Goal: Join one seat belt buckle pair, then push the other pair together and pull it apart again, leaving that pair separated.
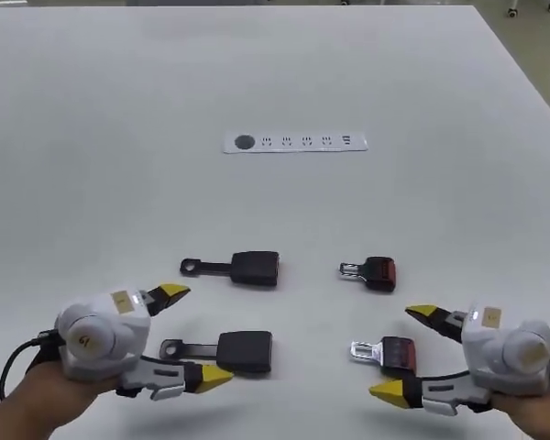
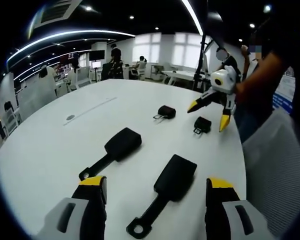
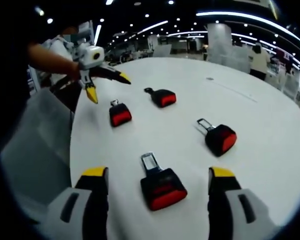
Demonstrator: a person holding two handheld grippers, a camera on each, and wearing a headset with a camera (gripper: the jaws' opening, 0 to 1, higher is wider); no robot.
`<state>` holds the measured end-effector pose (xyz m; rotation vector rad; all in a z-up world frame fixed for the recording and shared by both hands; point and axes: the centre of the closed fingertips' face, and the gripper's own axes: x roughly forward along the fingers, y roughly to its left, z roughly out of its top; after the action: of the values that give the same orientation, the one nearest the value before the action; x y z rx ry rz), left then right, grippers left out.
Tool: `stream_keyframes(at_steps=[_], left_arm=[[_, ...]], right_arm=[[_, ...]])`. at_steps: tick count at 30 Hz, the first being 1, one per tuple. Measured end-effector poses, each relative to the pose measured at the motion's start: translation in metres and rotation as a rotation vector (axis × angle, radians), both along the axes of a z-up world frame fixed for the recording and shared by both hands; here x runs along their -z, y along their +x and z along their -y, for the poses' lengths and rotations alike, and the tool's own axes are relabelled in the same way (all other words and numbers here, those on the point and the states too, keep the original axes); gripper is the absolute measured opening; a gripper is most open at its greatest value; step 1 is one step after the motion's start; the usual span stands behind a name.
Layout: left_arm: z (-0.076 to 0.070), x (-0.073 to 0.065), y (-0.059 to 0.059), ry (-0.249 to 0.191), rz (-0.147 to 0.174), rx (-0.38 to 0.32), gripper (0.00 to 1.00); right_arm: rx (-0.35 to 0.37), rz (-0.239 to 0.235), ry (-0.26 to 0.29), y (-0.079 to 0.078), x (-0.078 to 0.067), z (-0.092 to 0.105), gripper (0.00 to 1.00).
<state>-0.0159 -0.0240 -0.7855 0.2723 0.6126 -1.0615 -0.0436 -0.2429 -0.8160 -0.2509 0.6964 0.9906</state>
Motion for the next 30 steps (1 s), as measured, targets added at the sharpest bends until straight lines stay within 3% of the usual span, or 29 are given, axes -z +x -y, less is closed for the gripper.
stream_keyframes(at_steps=[12,18,25,27,30], left_arm=[[0.015,0.022,-0.009,0.074,-0.020,0.154,0.74],[0.022,0.033,-0.013,0.097,-0.030,0.198,0.70],[0.024,0.042,-0.016,0.121,-0.054,0.236,0.62],[0.025,0.043,-0.016,0.137,-0.042,0.261,0.59],[0.026,0.046,-0.016,0.154,-0.052,0.278,0.55]], right_arm=[[-0.095,-0.051,-0.038,-0.001,0.010,0.007,0.78],[-0.159,-0.067,-0.056,-0.006,0.013,0.009,0.72],[-0.216,-0.081,-0.088,-0.013,0.019,0.013,0.65],[-0.223,-0.087,-0.087,-0.012,0.019,0.014,0.60],[-0.245,-0.084,-0.099,-0.014,0.020,0.015,0.54]])
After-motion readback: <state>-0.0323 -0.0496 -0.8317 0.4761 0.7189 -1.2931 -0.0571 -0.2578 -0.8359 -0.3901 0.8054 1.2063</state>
